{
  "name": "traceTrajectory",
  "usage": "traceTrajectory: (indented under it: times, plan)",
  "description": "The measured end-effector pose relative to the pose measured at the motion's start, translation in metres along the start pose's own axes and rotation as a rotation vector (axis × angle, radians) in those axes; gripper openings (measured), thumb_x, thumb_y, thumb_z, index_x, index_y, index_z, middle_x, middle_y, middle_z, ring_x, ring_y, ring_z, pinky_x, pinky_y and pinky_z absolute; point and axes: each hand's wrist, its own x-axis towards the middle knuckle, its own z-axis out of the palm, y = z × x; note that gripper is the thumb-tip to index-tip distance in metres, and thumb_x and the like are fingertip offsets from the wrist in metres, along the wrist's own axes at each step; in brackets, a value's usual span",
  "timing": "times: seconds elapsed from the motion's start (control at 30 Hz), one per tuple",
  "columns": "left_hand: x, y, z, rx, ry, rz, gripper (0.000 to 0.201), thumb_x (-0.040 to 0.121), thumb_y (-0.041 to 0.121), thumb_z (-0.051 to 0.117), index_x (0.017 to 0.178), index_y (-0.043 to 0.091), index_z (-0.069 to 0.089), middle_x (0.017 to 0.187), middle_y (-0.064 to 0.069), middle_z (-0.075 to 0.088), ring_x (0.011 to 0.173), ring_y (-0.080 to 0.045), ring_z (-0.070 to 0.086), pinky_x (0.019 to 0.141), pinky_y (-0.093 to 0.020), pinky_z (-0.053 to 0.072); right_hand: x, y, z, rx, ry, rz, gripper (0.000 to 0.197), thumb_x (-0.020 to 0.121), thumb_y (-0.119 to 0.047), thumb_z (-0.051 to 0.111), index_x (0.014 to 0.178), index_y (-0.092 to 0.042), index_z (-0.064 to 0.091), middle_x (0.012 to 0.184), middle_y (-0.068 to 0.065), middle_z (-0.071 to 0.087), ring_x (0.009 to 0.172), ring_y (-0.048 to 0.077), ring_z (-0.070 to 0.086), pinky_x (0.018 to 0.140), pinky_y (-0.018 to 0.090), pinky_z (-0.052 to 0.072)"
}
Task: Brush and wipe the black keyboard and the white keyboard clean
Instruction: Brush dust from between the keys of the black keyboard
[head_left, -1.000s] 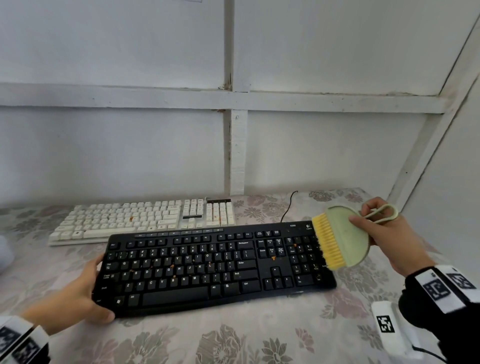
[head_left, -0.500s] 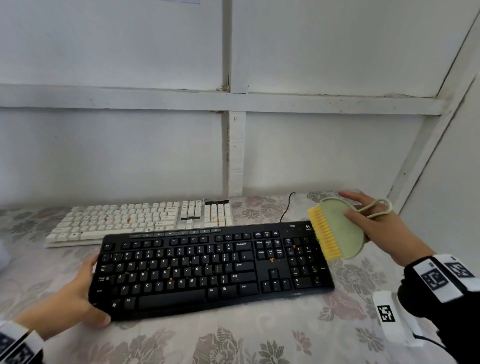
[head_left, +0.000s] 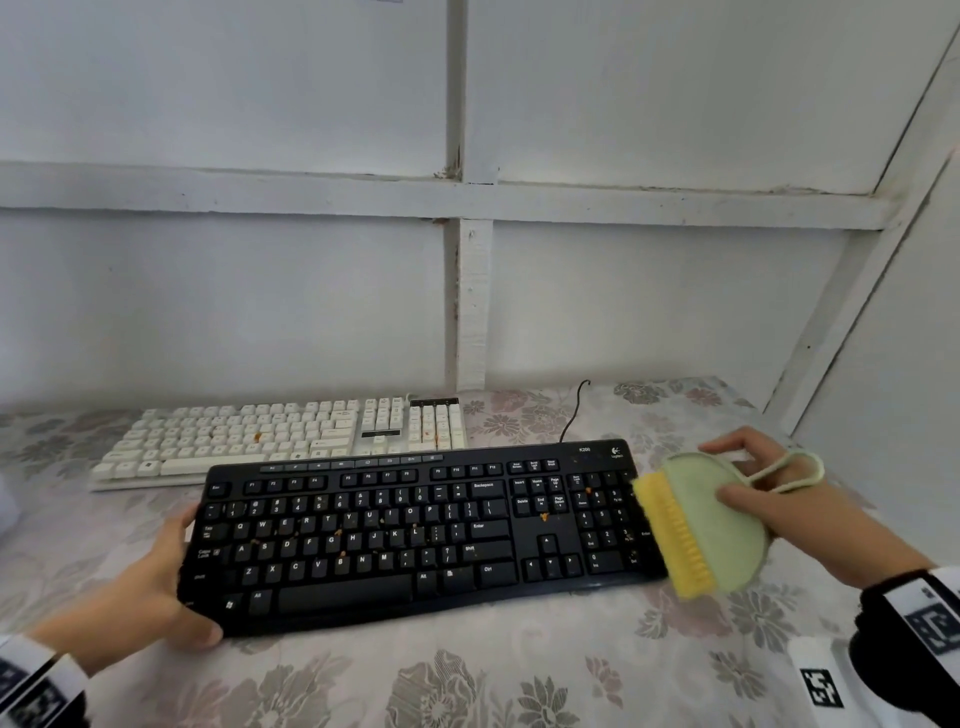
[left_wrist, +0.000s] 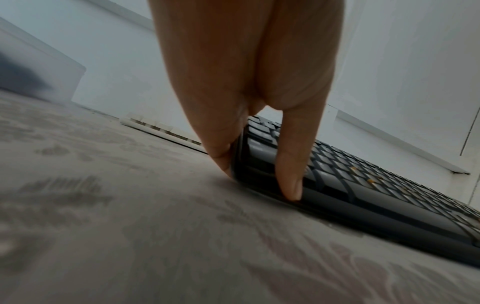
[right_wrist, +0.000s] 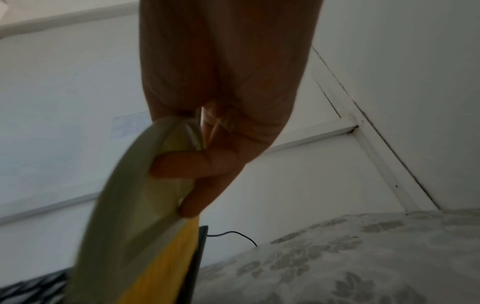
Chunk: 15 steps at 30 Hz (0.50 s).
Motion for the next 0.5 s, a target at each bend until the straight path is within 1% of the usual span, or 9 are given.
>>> traceTrajectory:
  times: [0.1, 0.13, 0.2, 0.23, 0.3, 0.33, 0.4, 0.43, 0.5]
  plan:
    - [0.001, -0.001, 0.000, 0.007, 0.005, -0.005, 0.113, 0.007, 0.039, 0.095, 0.091, 0.084, 0.035, 0.123, -0.002, 0.055, 0.115, -0.026, 0.050, 0.096, -0.044, 0.037, 0.013, -0.005, 0.002, 0.051, 0.114, -0.047, 0.034, 0.090, -0.006, 0.055, 0.108, -0.034, 0.057, 0.100, 0.007, 0.067, 0.085, 0.031, 0.064, 0.058, 0.038, 0.052]
    - [0.002, -0.002, -0.001, 0.026, -0.007, -0.007, 0.116, 0.007, 0.035, 0.096, 0.092, 0.083, 0.034, 0.123, -0.002, 0.055, 0.115, -0.026, 0.050, 0.096, -0.044, 0.037, 0.016, -0.007, 0.004, 0.058, 0.126, -0.051, 0.036, 0.091, -0.006, 0.055, 0.110, -0.037, 0.057, 0.101, 0.007, 0.067, 0.087, 0.030, 0.064, 0.058, 0.036, 0.053]
    - [0.005, -0.013, -0.005, 0.026, -0.001, -0.029, 0.122, 0.012, 0.017, 0.095, 0.096, 0.080, 0.032, 0.122, -0.003, 0.056, 0.118, -0.028, 0.050, 0.098, -0.044, 0.036, 0.019, -0.007, 0.009, 0.059, 0.126, -0.047, 0.039, 0.091, -0.007, 0.054, 0.111, -0.040, 0.057, 0.101, 0.006, 0.066, 0.087, 0.026, 0.064, 0.057, 0.032, 0.052]
    - [0.006, -0.013, -0.006, 0.022, -0.001, -0.035, 0.122, 0.015, 0.011, 0.094, 0.096, 0.078, 0.032, 0.121, -0.003, 0.056, 0.118, -0.029, 0.050, 0.098, -0.044, 0.036, 0.019, -0.006, 0.010, 0.055, 0.126, -0.044, 0.039, 0.091, -0.006, 0.054, 0.110, -0.040, 0.058, 0.101, 0.006, 0.065, 0.085, 0.024, 0.064, 0.054, 0.028, 0.051]
    - [0.005, -0.007, -0.003, 0.013, 0.010, -0.025, 0.119, 0.016, 0.011, 0.092, 0.094, 0.078, 0.032, 0.123, -0.004, 0.056, 0.112, -0.024, 0.051, 0.098, -0.042, 0.036, 0.012, -0.003, 0.010, 0.026, 0.108, -0.039, 0.037, 0.091, -0.004, 0.054, 0.110, -0.036, 0.058, 0.101, 0.006, 0.065, 0.081, 0.021, 0.063, 0.049, 0.022, 0.050]
    - [0.003, -0.002, -0.001, 0.008, 0.032, -0.018, 0.117, 0.017, 0.009, 0.089, 0.090, 0.080, 0.032, 0.123, -0.005, 0.056, 0.109, -0.022, 0.051, 0.097, -0.040, 0.036, 0.008, 0.001, 0.010, -0.005, 0.085, -0.030, 0.036, 0.091, -0.004, 0.054, 0.110, -0.034, 0.058, 0.102, 0.005, 0.066, 0.080, 0.021, 0.064, 0.048, 0.021, 0.050]
    - [0.000, 0.008, 0.005, 0.014, 0.053, 0.014, 0.109, 0.025, 0.003, 0.084, 0.080, 0.084, 0.035, 0.116, -0.003, 0.056, 0.106, -0.022, 0.050, 0.094, -0.039, 0.036, -0.002, 0.010, 0.010, -0.089, 0.003, 0.008, 0.036, 0.090, -0.004, 0.055, 0.108, -0.035, 0.059, 0.099, 0.000, 0.067, 0.081, 0.024, 0.065, 0.053, 0.027, 0.054]
    - [0.000, 0.009, 0.007, 0.011, 0.055, 0.017, 0.110, 0.028, 0.000, 0.083, 0.077, 0.085, 0.036, 0.115, -0.003, 0.055, 0.108, -0.024, 0.050, 0.094, -0.040, 0.036, -0.007, 0.014, 0.009, -0.113, -0.038, 0.031, 0.038, 0.089, -0.004, 0.055, 0.105, -0.038, 0.061, 0.098, -0.001, 0.068, 0.082, 0.025, 0.066, 0.057, 0.030, 0.055]
    - [-0.003, 0.011, 0.010, 0.032, 0.031, 0.020, 0.114, 0.031, -0.006, 0.083, 0.080, 0.086, 0.035, 0.118, -0.005, 0.055, 0.112, -0.028, 0.050, 0.094, -0.042, 0.035, -0.012, 0.015, 0.003, -0.086, -0.043, 0.038, 0.040, 0.089, -0.003, 0.056, 0.100, -0.040, 0.064, 0.097, 0.001, 0.069, 0.086, 0.027, 0.066, 0.064, 0.036, 0.054]
